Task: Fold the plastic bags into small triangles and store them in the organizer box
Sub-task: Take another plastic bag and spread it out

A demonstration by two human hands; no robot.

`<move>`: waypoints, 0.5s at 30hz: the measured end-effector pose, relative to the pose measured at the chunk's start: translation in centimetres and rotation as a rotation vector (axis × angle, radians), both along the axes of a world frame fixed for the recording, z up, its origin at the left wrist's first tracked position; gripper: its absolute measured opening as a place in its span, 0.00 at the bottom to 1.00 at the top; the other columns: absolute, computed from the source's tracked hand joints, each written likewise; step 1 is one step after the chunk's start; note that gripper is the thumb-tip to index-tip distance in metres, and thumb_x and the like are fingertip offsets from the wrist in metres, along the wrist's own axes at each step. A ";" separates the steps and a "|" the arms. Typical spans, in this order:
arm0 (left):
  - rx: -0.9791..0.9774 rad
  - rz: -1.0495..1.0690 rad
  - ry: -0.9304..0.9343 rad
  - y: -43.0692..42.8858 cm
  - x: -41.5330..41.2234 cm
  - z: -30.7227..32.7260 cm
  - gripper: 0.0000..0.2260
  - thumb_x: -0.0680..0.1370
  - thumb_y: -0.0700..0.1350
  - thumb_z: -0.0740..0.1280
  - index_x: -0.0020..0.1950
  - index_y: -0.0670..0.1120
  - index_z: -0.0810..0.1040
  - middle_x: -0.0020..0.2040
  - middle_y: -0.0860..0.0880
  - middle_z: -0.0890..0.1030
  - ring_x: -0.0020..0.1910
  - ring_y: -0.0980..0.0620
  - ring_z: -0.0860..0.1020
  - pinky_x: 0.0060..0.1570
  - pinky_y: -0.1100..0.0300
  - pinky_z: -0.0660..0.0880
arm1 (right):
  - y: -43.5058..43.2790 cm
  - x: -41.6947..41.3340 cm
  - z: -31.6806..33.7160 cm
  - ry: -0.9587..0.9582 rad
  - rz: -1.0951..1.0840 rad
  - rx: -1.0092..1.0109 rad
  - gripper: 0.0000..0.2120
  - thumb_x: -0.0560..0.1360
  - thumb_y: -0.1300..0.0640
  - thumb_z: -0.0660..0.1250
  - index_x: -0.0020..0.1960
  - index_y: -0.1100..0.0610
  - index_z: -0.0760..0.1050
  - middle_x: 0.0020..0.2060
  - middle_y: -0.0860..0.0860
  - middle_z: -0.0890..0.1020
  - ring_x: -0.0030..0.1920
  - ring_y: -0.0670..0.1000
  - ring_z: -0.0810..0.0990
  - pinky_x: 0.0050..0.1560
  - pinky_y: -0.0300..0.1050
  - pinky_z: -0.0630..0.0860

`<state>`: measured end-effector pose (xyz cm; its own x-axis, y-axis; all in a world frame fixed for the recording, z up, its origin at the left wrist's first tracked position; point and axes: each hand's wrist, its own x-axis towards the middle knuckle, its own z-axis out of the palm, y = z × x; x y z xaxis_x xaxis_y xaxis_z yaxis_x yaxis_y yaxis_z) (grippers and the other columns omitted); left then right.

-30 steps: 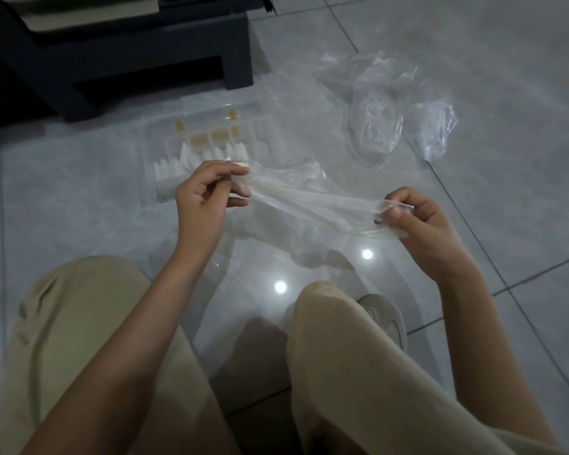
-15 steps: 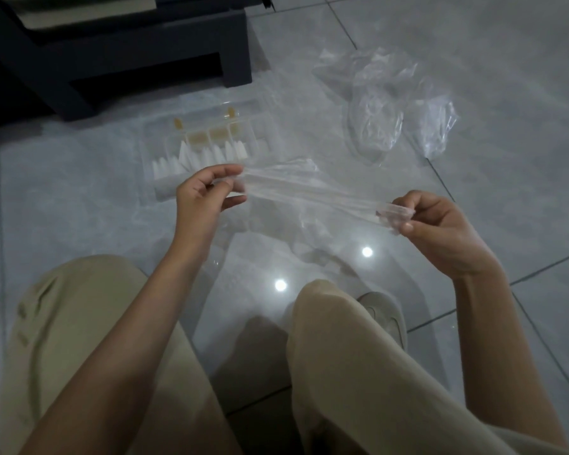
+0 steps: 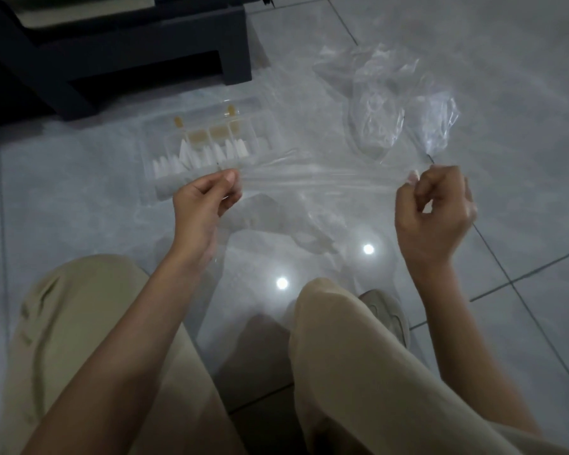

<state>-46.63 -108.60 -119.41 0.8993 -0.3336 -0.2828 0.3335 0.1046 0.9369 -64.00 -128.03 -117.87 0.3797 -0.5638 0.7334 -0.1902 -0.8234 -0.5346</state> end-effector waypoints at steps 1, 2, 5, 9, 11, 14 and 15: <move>-0.002 -0.001 0.005 0.0 -0.1 0.0 0.05 0.78 0.35 0.66 0.45 0.43 0.81 0.34 0.54 0.83 0.35 0.60 0.79 0.43 0.67 0.76 | 0.0 -0.1 -0.1 -0.029 -0.036 -0.043 0.13 0.72 0.70 0.66 0.39 0.56 0.65 0.28 0.50 0.70 0.32 0.49 0.68 0.38 0.38 0.69; -0.003 -0.002 0.002 0.0 0.0 0.0 0.05 0.77 0.35 0.67 0.46 0.43 0.81 0.34 0.54 0.83 0.35 0.60 0.79 0.43 0.67 0.76 | -0.1 -0.1 -0.1 -0.032 -0.068 -0.088 0.13 0.71 0.70 0.66 0.40 0.56 0.65 0.27 0.52 0.72 0.32 0.47 0.67 0.40 0.45 0.73; -0.010 0.010 -0.024 -0.2 0.0 0.2 0.05 0.77 0.34 0.68 0.47 0.43 0.81 0.36 0.54 0.84 0.36 0.60 0.79 0.44 0.67 0.76 | -0.5 -0.2 -0.1 0.020 -0.177 -0.181 0.13 0.70 0.69 0.66 0.45 0.57 0.66 0.28 0.54 0.75 0.37 0.40 0.69 0.50 0.56 0.74; -0.013 0.009 -0.064 -0.4 -0.4 0.3 0.06 0.76 0.34 0.68 0.46 0.44 0.82 0.38 0.54 0.84 0.38 0.59 0.80 0.44 0.67 0.76 | -0.5 -0.2 -0.2 0.069 -0.185 0.027 0.09 0.72 0.66 0.63 0.51 0.58 0.68 0.38 0.53 0.76 0.45 0.38 0.72 0.48 0.46 0.71; -0.014 0.019 -0.076 -0.5 -0.6 0.3 0.06 0.76 0.34 0.68 0.46 0.44 0.82 0.37 0.54 0.84 0.37 0.59 0.79 0.44 0.67 0.76 | -0.2 0.0 0.0 0.082 -0.107 0.181 0.05 0.75 0.63 0.61 0.50 0.63 0.70 0.38 0.49 0.73 0.39 0.49 0.75 0.39 0.46 0.72; -0.031 0.056 -0.052 -0.3 -0.4 0.1 0.06 0.77 0.34 0.67 0.46 0.43 0.81 0.38 0.54 0.84 0.39 0.59 0.80 0.44 0.66 0.76 | 0.1 0.2 0.3 0.065 -0.116 0.144 0.08 0.78 0.59 0.65 0.45 0.65 0.72 0.34 0.50 0.74 0.33 0.51 0.77 0.30 0.50 0.73; -0.037 0.066 -0.043 -0.2 -0.4 0.0 0.06 0.77 0.34 0.67 0.46 0.43 0.81 0.38 0.54 0.84 0.40 0.59 0.80 0.44 0.66 0.76 | 0.2 0.3 0.3 0.062 -0.132 0.122 0.10 0.78 0.58 0.66 0.44 0.64 0.72 0.33 0.51 0.75 0.31 0.51 0.77 0.28 0.49 0.73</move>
